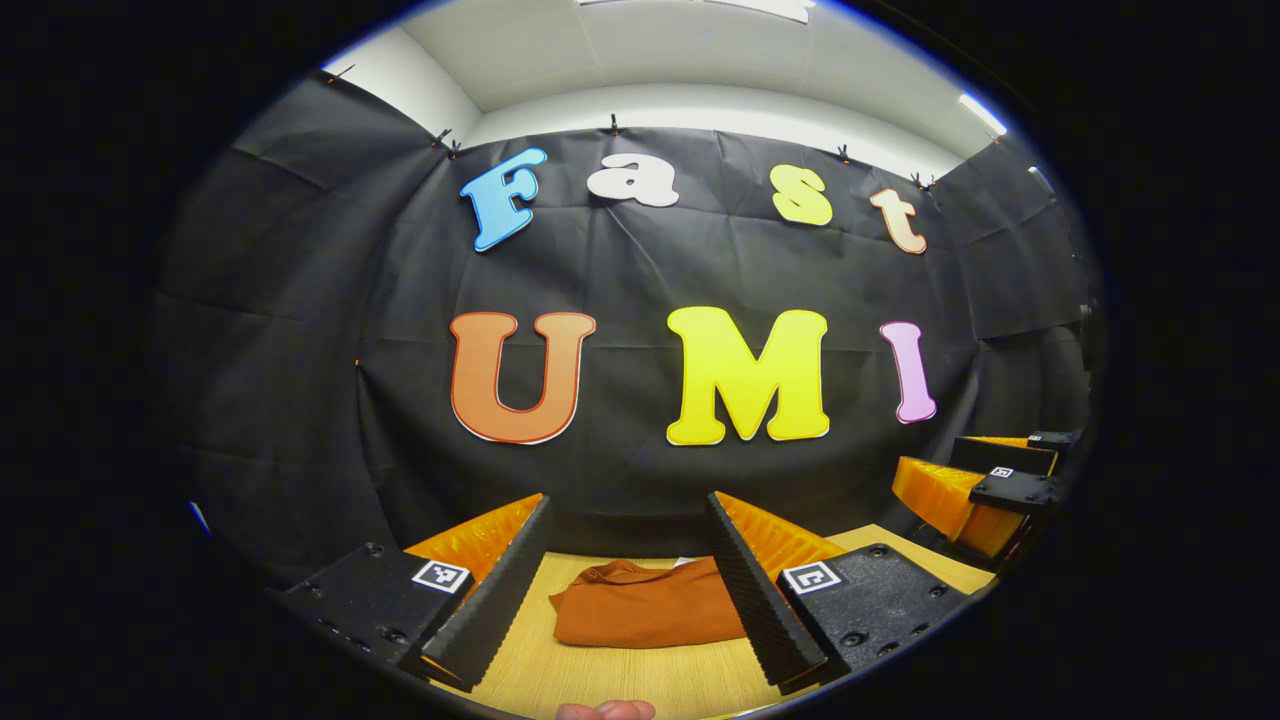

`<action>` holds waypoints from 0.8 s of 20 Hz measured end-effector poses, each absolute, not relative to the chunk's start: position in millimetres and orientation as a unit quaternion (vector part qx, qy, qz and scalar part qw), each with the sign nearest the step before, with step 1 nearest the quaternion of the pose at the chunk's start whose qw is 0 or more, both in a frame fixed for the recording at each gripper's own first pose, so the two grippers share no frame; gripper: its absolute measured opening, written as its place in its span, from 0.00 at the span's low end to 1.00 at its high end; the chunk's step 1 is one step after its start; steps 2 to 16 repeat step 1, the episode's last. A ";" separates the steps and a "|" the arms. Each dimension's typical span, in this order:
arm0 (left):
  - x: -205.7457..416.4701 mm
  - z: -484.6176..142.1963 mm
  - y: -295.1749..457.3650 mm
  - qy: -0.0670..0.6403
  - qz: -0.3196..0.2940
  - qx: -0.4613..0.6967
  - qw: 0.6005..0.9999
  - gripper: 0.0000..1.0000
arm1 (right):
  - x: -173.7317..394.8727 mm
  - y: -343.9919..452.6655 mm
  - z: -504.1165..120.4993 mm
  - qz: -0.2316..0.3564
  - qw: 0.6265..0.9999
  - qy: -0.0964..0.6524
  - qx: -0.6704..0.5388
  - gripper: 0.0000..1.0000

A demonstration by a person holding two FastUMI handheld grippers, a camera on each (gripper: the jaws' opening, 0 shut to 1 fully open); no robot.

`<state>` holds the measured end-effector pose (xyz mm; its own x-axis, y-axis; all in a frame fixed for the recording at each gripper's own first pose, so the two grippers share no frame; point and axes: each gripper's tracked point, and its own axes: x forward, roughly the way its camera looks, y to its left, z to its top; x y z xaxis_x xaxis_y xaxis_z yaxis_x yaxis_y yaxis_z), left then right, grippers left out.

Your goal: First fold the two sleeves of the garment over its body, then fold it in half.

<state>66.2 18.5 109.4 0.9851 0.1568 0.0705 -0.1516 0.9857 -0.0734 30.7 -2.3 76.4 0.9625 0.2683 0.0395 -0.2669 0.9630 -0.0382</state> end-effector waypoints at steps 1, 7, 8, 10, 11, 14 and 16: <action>65.9 108.9 18.9 -0.037 0.078 -0.033 0.996 0.98 | 32.3 -2.5 73.6 0.134 0.991 -0.019 -0.016 0.94; 65.9 108.9 18.9 -0.037 0.078 -0.033 0.996 0.98 | 32.3 -2.5 73.6 0.134 0.991 -0.019 -0.016 0.94; 65.9 108.9 18.9 -0.037 0.078 -0.033 0.996 0.98 | 32.3 -2.5 73.6 0.134 0.991 -0.019 -0.016 0.94; 65.9 108.9 18.9 -0.037 0.078 -0.033 0.996 0.98 | 32.3 -2.5 73.6 0.134 0.991 -0.019 -0.016 0.94; 65.9 108.9 18.9 -0.037 0.078 -0.033 0.996 0.98 | 32.3 -2.5 73.6 0.134 0.991 -0.019 -0.016 0.94; 65.9 108.9 18.9 -0.037 0.078 -0.033 0.996 0.98 | 32.3 -2.5 73.6 0.134 0.991 -0.019 -0.016 0.94; 65.9 108.9 18.9 -0.037 0.078 -0.033 0.996 0.98 | 32.3 -2.5 73.6 0.134 0.991 -0.019 -0.016 0.94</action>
